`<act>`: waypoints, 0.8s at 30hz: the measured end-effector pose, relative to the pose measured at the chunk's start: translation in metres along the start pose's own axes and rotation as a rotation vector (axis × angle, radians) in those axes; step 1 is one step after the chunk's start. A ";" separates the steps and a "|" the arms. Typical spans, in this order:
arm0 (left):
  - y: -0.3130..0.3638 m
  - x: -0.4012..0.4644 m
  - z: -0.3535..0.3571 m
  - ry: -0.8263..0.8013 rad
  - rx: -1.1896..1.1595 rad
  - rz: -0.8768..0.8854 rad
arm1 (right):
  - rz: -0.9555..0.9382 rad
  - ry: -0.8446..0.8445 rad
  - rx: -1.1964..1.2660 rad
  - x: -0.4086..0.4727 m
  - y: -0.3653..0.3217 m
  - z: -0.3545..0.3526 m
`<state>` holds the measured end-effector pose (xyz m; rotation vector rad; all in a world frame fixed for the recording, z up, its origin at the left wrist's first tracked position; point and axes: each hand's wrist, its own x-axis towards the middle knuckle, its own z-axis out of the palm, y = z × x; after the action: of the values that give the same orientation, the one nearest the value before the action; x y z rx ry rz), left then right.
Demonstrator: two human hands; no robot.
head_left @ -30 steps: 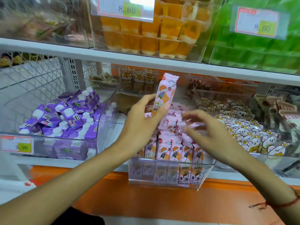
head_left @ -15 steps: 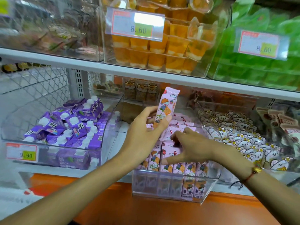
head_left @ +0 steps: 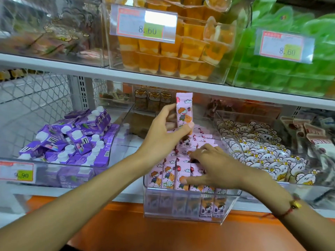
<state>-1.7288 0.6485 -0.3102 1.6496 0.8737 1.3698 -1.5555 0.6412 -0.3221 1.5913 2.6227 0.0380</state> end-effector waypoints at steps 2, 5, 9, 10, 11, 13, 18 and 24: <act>-0.002 0.009 0.007 -0.019 -0.037 -0.061 | -0.020 0.097 0.055 -0.011 0.000 0.004; -0.011 0.018 0.017 -0.047 0.027 -0.155 | -0.041 0.196 0.107 -0.020 0.000 0.008; -0.022 0.026 0.016 -0.180 0.396 -0.169 | -0.082 0.235 0.101 -0.027 -0.001 0.013; -0.024 0.028 0.015 -0.211 0.447 -0.152 | -0.090 0.243 0.105 -0.028 -0.001 0.013; -0.024 0.029 0.014 -0.235 0.460 -0.136 | -0.095 0.248 0.109 -0.029 -0.001 0.013; -0.025 0.032 0.012 -0.263 0.469 -0.087 | -0.088 0.242 0.097 -0.029 -0.002 0.013; -0.028 0.040 0.011 -0.384 0.875 0.026 | -0.068 0.242 0.039 -0.030 -0.005 0.011; -0.022 0.052 0.006 -0.471 0.896 0.115 | -0.054 0.292 0.001 -0.042 -0.002 0.010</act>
<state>-1.7144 0.7030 -0.3080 2.5821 1.1929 0.5839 -1.5372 0.6034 -0.3298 1.6251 2.8778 0.2872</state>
